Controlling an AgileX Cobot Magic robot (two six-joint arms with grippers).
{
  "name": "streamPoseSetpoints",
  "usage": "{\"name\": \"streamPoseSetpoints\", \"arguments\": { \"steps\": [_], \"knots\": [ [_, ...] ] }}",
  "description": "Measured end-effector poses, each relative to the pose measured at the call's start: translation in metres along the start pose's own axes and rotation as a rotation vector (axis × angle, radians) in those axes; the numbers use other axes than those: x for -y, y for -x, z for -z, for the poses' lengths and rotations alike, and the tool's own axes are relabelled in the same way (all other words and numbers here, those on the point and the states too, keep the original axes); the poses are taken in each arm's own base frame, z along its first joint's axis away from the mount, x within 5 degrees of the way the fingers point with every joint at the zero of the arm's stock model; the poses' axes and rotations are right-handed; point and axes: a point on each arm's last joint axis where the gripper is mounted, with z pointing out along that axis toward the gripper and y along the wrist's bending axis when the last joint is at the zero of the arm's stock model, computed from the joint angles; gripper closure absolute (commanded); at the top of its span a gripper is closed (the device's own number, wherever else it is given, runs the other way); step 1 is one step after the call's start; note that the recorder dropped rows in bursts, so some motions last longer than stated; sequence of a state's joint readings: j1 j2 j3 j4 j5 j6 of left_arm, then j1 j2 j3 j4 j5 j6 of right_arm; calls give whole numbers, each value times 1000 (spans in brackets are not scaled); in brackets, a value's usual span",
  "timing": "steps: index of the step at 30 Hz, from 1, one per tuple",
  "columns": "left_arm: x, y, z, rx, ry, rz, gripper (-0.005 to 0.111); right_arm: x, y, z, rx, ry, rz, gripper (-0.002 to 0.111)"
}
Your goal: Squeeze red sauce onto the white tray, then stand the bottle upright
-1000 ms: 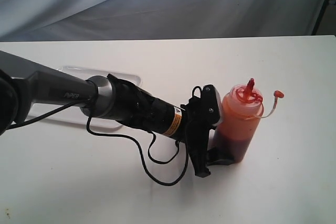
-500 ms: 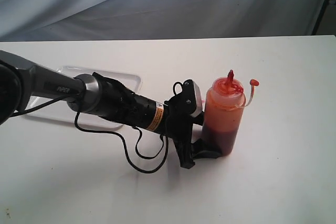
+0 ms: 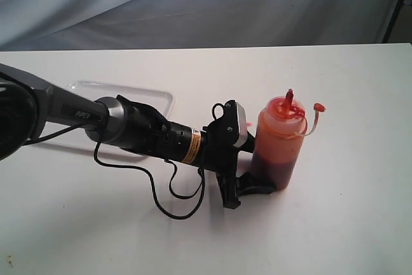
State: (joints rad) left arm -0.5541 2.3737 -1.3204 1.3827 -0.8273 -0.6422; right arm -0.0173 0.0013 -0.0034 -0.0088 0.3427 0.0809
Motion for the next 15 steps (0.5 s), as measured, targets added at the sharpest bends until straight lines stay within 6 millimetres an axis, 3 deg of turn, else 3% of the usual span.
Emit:
{"name": "streamPoseSetpoints", "arguments": {
  "steps": [15],
  "knots": [
    [3, -11, -8, 72, -9, -6, 37, 0, 0, 0, 0, 0, 0, 108]
  ]
}}
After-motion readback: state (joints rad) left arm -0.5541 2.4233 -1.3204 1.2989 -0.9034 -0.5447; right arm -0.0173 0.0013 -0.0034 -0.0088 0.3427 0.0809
